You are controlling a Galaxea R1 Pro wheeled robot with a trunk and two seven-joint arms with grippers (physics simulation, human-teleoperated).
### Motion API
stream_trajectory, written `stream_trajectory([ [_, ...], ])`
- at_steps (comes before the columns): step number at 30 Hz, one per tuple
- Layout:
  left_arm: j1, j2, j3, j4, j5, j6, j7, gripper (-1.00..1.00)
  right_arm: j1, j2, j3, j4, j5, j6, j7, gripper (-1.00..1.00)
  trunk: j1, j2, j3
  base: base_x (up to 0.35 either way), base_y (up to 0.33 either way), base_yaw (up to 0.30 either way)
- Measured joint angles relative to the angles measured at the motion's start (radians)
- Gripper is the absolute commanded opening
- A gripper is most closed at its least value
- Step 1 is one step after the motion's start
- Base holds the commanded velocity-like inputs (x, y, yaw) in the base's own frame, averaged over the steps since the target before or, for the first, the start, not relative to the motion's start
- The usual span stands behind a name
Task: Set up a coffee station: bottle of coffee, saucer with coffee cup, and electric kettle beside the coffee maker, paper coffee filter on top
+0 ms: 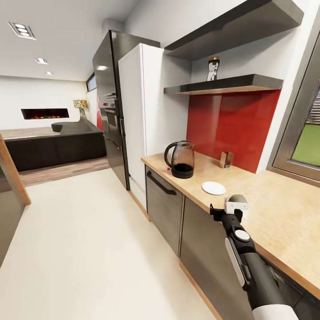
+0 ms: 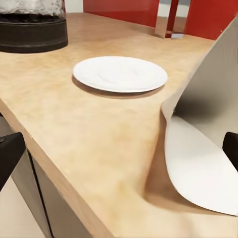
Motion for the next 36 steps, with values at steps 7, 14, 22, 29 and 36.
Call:
stream_trajectory([
  [7,0.000,0.000,0.000,0.000,0.000,0.000,0.000,1.00,-0.001,0.000,0.000,0.000,0.000,0.000,0.000,1.00,0.000,0.000,0.000,0.038,-0.012,0.000],
  [14,0.000,0.000,0.000,0.000,0.000,0.000,0.000,1.00,-0.001,0.000,0.000,0.000,0.000,0.000,0.000,1.00,0.000,0.000,0.000,0.092,-0.060,0.000],
  [22,0.000,0.000,0.000,0.000,0.000,0.000,0.000,1.00,-0.002,0.000,0.000,0.000,0.000,0.000,0.000,1.00,0.000,0.000,0.000,0.040,-0.023,0.000],
  [29,0.000,0.000,0.000,0.000,0.000,0.000,0.000,1.00,-0.002,0.000,0.000,0.000,0.000,0.000,0.000,1.00,0.000,0.000,0.000,0.050,-0.035,0.000],
  [36,0.000,0.000,0.000,0.000,0.000,0.000,0.000,1.00,-0.003,0.000,0.000,0.000,0.000,0.000,0.000,1.00,0.000,0.000,0.000,0.009,-0.007,0.000],
])
